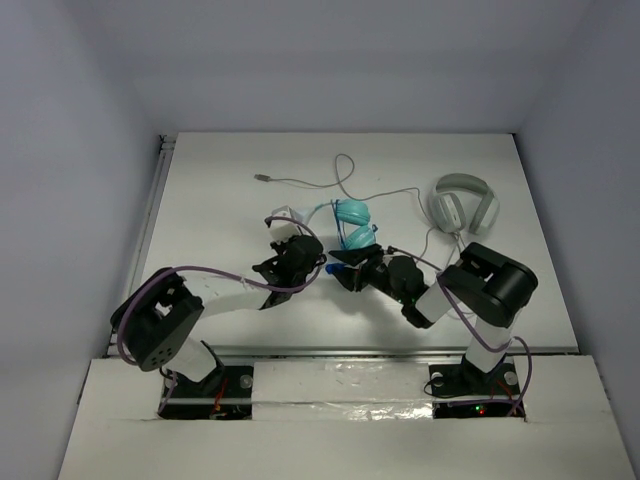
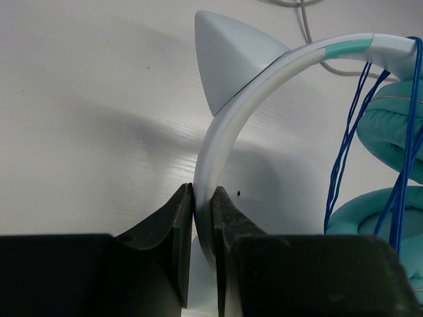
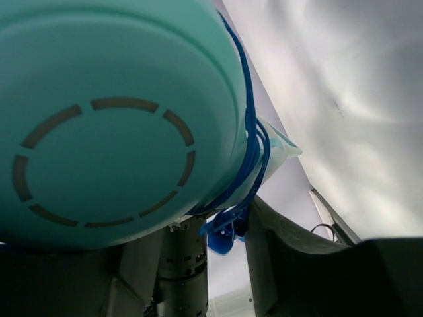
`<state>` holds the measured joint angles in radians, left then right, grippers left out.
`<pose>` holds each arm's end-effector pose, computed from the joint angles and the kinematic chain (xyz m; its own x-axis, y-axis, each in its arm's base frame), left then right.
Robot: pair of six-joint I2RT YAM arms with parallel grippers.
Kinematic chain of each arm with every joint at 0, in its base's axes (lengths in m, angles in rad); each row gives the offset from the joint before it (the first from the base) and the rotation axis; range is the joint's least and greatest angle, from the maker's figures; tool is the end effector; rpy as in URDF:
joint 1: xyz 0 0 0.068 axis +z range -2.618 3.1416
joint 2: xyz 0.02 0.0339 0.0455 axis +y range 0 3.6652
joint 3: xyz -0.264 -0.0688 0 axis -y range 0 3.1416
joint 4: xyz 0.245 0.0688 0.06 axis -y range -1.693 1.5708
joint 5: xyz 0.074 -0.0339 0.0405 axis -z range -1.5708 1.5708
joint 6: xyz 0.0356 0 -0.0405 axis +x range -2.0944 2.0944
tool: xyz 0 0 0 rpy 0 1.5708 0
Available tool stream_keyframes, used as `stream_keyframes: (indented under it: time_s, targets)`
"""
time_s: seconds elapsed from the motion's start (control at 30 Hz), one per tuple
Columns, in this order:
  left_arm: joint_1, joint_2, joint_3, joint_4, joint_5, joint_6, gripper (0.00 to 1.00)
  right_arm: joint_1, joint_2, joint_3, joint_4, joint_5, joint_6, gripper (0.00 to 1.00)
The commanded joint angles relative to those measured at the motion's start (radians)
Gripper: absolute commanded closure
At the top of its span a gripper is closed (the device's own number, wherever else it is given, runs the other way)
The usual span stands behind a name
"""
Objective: Wrap the headphones
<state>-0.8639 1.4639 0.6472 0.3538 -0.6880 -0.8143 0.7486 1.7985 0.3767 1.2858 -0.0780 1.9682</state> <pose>0.2082 -0.2090 0.1932 -0.3579 -0.4460 -0.8204 -0.0610 0.8878 -0.4561 0.2060 0.1952 0.1225 -0.6394 0.6608 0.3932 0.3761 -0.1773 0.9095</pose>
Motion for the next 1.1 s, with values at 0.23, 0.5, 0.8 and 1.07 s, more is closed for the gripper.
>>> stream_keyframes:
  time_s: [0.23,0.5,0.8,1.07]
  targets:
    - [-0.047,0.044,0.019,-0.006,0.156,-0.017,1.0,-0.005,-0.005,-0.002,0.397,0.127,0.121,0.55]
    - [-0.047,0.038,0.012,-0.018,0.231,-0.008,1.0,-0.005,-0.048,0.088,0.109,0.086,0.06,0.49]
    - [0.005,0.006,0.046,-0.018,0.432,-0.023,1.0,0.024,-0.283,0.212,-0.439,0.063,-0.155,0.29]
    - [0.043,-0.045,0.023,-0.009,0.553,-0.023,1.0,0.024,-0.429,0.349,-0.856,0.225,-0.354,0.32]
